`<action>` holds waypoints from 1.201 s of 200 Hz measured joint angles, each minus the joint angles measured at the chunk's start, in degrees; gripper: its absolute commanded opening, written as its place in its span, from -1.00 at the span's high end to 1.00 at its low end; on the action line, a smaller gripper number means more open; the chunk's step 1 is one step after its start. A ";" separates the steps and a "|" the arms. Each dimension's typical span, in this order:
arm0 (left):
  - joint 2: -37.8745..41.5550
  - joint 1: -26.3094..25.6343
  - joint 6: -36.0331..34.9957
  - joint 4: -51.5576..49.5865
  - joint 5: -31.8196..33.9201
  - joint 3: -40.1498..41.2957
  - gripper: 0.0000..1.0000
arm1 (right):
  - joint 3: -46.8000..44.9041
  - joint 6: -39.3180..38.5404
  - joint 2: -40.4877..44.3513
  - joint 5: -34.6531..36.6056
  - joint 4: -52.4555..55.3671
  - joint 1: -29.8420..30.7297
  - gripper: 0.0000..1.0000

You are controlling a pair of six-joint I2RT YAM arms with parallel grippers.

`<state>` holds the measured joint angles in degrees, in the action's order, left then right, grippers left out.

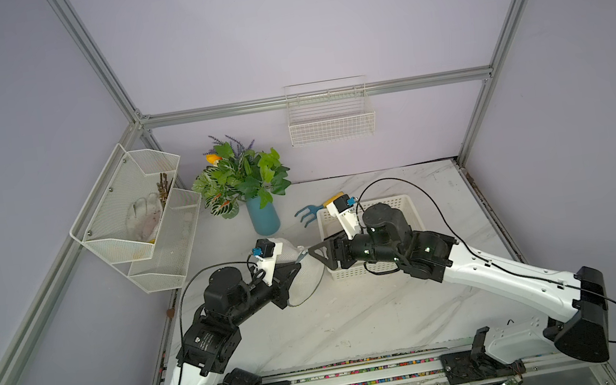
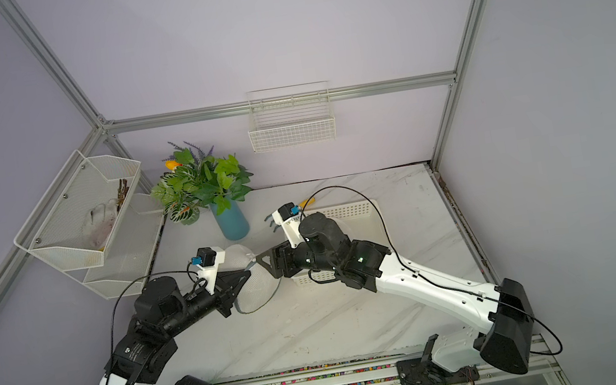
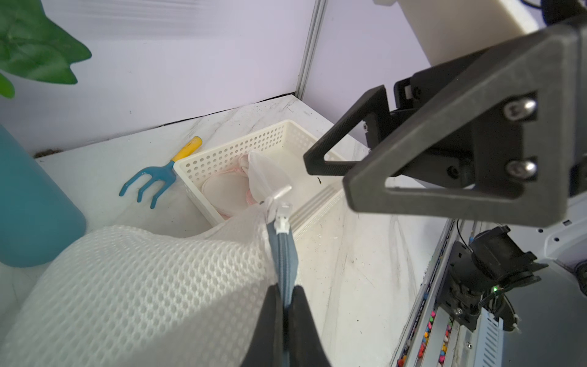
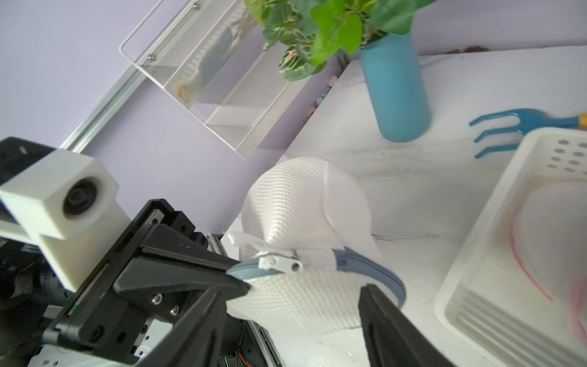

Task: Turn the laundry bag inside out
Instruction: Place the laundry bag at the center of the board.

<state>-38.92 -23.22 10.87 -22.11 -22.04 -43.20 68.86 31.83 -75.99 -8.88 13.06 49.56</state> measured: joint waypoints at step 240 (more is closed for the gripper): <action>-0.85 16.33 58.75 45.35 23.08 34.91 -0.45 | -16.28 9.05 9.57 3.50 -2.47 -6.82 -0.48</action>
<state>-39.77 -6.90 69.63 23.24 1.04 -8.29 52.58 40.88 -66.41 -5.39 10.59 42.74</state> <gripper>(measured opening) 0.666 0.739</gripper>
